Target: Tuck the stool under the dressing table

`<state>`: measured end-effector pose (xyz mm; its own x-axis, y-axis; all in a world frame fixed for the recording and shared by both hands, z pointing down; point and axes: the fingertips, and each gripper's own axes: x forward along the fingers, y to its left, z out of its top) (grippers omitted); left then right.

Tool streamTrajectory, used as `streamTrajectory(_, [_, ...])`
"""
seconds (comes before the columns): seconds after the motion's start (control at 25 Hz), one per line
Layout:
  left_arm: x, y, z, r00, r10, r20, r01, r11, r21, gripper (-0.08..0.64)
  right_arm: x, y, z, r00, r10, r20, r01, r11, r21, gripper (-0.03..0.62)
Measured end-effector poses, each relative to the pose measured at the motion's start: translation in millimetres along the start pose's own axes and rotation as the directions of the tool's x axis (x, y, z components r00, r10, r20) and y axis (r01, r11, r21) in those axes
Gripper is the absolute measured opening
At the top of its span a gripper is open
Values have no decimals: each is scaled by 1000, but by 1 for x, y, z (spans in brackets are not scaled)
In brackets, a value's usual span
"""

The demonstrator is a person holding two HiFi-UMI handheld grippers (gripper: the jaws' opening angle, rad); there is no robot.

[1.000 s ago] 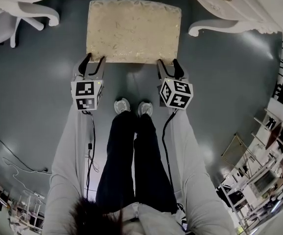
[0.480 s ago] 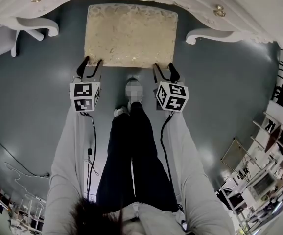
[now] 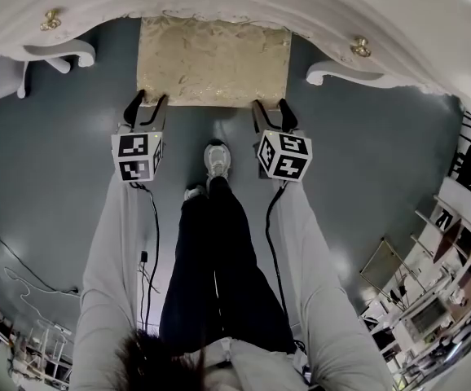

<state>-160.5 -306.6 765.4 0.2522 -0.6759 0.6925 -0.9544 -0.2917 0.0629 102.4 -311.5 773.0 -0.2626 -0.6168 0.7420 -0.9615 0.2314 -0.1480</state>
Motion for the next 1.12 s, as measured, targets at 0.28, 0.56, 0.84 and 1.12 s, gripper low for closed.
streamTrajectory(0.28, [17, 12, 17, 1000, 12, -9, -12, 1000, 12, 216, 16, 0, 16, 1000, 19, -2, -19, 1000, 5, 266])
streamTrajectory(0.56, [32, 18, 33, 999, 30, 13, -30, 1000, 1, 215, 31, -7, 38, 1000, 29, 1, -29, 1000, -6, 266])
streamTrajectory(0.84, [49, 29, 54, 999, 36, 29, -36, 999, 8, 215, 47, -10, 60, 999, 28, 23, -28, 1000, -1, 267])
streamTrajectory(1.12, [61, 31, 78, 999, 38, 33, -38, 999, 8, 215, 55, -20, 85, 999, 29, 33, -29, 1000, -5, 267])
